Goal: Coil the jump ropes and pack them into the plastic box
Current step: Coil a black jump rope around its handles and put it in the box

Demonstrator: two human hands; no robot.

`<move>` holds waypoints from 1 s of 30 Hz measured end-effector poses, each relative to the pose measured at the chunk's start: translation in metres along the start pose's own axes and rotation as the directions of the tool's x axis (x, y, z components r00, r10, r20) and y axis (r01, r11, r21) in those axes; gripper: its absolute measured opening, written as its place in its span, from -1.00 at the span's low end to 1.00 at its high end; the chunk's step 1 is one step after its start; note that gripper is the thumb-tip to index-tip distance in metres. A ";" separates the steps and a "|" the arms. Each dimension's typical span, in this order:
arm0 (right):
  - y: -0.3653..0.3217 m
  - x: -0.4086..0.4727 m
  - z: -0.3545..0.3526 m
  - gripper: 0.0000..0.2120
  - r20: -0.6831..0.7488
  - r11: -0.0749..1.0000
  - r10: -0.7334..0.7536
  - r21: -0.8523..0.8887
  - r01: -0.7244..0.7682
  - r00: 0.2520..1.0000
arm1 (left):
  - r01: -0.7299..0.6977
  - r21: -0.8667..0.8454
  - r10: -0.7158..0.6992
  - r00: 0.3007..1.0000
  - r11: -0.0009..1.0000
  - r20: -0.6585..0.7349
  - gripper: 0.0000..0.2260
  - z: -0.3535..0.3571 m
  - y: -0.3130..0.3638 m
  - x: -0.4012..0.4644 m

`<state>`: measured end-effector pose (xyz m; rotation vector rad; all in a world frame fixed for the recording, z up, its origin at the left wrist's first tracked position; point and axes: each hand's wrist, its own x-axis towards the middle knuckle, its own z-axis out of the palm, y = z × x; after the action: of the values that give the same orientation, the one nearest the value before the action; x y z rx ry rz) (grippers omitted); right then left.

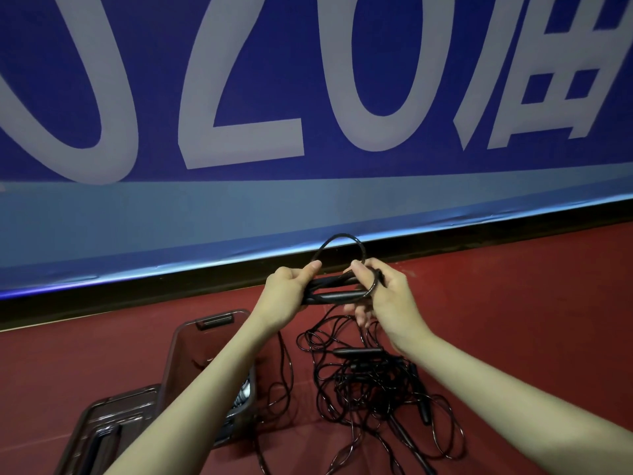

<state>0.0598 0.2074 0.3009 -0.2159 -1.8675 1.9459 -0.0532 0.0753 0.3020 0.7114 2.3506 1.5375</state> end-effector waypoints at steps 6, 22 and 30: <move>-0.001 0.010 -0.005 -0.86 -0.036 0.993 0.099 0.065 -0.097 0.994 | -0.075 0.109 0.098 0.970 0.991 -0.222 -0.50 0.005 -0.002 0.000; 0.014 0.026 -0.004 -0.89 -0.205 0.988 0.147 -0.013 -0.153 0.968 | -0.102 0.135 0.148 0.901 0.986 -0.407 -0.41 0.015 0.003 -0.001; 0.015 0.026 -0.015 -0.83 -0.024 0.978 0.172 -0.120 -0.173 0.985 | -0.069 0.097 0.095 0.948 0.993 -0.303 -0.46 0.007 0.006 -0.001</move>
<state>0.0396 0.2313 0.2893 -0.4415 -2.0196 1.9359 -0.0477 0.0819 0.3042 0.6342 2.6556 1.6996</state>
